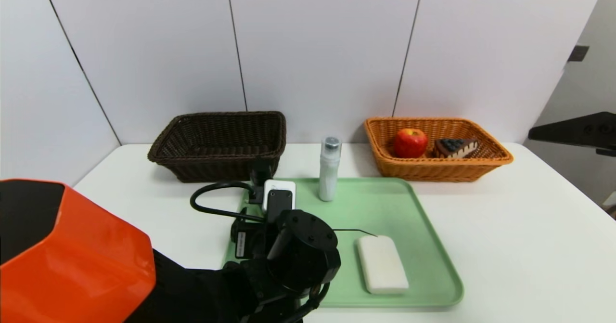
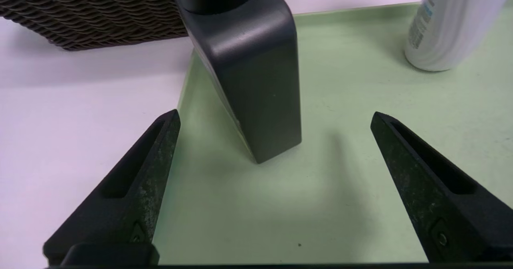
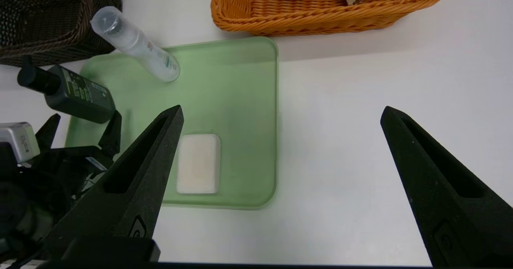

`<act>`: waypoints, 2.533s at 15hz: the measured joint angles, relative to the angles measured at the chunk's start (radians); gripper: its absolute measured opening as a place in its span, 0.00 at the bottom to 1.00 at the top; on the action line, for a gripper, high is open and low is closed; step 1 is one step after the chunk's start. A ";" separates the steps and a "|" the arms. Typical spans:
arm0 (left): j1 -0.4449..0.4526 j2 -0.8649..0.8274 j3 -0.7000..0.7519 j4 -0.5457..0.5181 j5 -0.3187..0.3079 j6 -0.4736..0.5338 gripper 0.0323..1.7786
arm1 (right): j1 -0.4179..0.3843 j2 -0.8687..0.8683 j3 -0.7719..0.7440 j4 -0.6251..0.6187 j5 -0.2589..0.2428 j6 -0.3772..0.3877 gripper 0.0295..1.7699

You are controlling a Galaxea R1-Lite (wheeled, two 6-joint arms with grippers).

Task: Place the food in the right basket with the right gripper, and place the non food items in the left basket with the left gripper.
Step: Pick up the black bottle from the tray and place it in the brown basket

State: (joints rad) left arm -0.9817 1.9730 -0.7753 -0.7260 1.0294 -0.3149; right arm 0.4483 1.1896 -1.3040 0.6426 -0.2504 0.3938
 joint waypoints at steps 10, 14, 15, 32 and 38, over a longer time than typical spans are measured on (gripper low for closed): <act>0.057 0.077 -0.074 -0.042 0.075 0.032 0.95 | 0.013 -0.027 0.005 0.009 -0.001 0.009 0.96; 0.071 0.099 -0.094 -0.043 0.079 0.032 0.95 | 0.014 -0.039 0.018 0.009 -0.001 0.009 0.96; 0.074 0.103 -0.102 -0.043 0.079 0.034 0.95 | 0.014 -0.041 0.020 0.009 -0.001 0.008 0.96; 0.099 0.140 -0.162 -0.039 0.079 0.057 0.33 | 0.014 -0.073 0.056 0.008 0.005 0.004 0.97; 0.098 0.000 -0.159 -0.027 0.061 0.140 0.33 | 0.014 -0.097 0.102 0.007 0.004 0.007 0.97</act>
State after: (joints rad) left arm -0.8840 1.9734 -0.9340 -0.7532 1.0904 -0.1751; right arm 0.4623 1.0926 -1.2017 0.6498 -0.2466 0.4011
